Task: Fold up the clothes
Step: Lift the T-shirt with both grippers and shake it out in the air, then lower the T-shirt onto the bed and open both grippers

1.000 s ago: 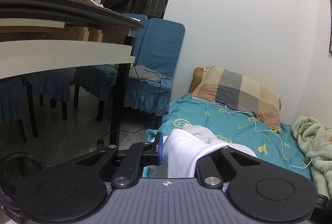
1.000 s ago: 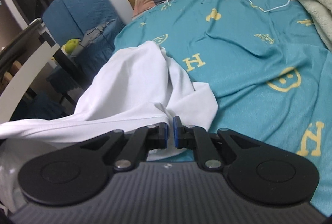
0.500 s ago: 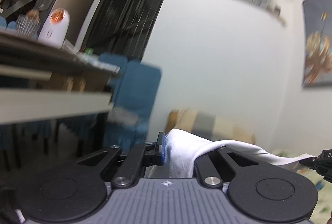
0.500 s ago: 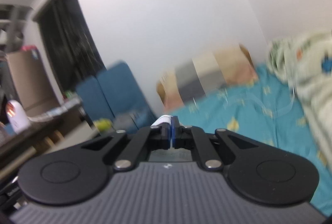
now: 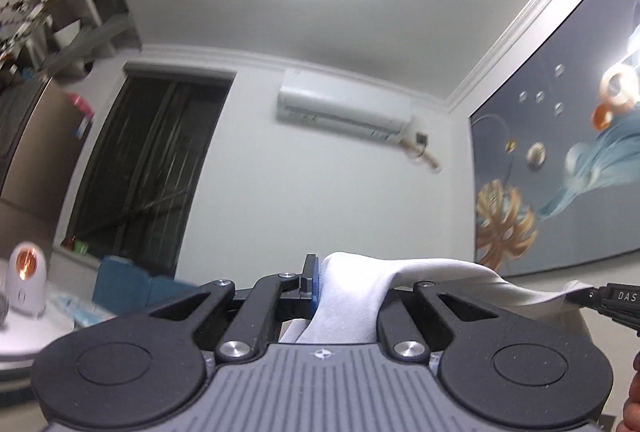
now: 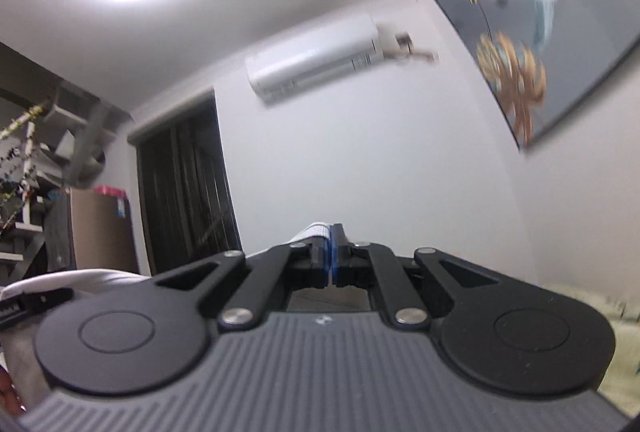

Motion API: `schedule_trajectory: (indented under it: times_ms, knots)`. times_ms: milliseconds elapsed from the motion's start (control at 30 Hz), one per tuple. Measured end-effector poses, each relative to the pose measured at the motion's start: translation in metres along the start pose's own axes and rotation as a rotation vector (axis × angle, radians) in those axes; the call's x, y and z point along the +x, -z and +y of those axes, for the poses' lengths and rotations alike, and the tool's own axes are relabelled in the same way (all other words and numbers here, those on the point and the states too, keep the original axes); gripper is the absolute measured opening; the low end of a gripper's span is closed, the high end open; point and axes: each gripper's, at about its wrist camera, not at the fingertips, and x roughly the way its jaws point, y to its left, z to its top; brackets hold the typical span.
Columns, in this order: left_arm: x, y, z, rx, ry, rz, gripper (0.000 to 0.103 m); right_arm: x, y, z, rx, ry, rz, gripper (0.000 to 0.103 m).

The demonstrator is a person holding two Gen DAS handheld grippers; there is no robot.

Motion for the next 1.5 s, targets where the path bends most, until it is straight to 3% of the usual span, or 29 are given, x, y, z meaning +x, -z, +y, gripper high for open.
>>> schedule_trajectory:
  times_ms: [100,267,400,467,700,867,1067,1233,1367,1500]
  knots:
    - [-0.024,-0.040,-0.021,0.013,0.041,-0.038,0.006,-0.024,-0.045,0.013,-0.035,-0.013,-0.074,0.004]
    - [-0.050,-0.074,-0.035,0.002,0.052,-0.063,0.007,-0.029,-0.061,0.022,-0.070,-0.010,-0.071,0.004]
    - [-0.040,-0.054,-0.027,-0.052,0.046,0.017,0.007,-0.031,-0.071,0.029,-0.095,-0.006,-0.064,0.004]
    - [-0.016,-0.027,-0.008,-0.075,0.035,0.071,0.008,-0.012,-0.045,0.017,-0.085,0.013,-0.009,0.005]
    - [0.095,0.101,0.035,-0.119,-0.001,0.292,0.009,0.075,0.058,-0.041,-0.058,0.095,0.179,0.005]
    - [0.208,0.212,0.061,-0.113,-0.029,0.439,0.009,0.147,0.139,-0.089,-0.042,0.156,0.310,0.005]
    - [0.344,0.375,0.083,-0.089,-0.042,0.611,0.011,0.252,0.271,-0.174,0.010,0.245,0.479,0.005]
    - [0.436,0.535,0.113,-0.067,-0.059,0.760,0.011,0.321,0.398,-0.242,0.021,0.278,0.615,0.005]
    - [0.482,0.650,0.137,-0.082,-0.073,0.880,0.011,0.355,0.488,-0.288,0.059,0.288,0.728,0.005]
    - [0.510,0.727,0.156,-0.140,-0.073,0.981,0.011,0.368,0.540,-0.317,0.120,0.284,0.815,0.007]
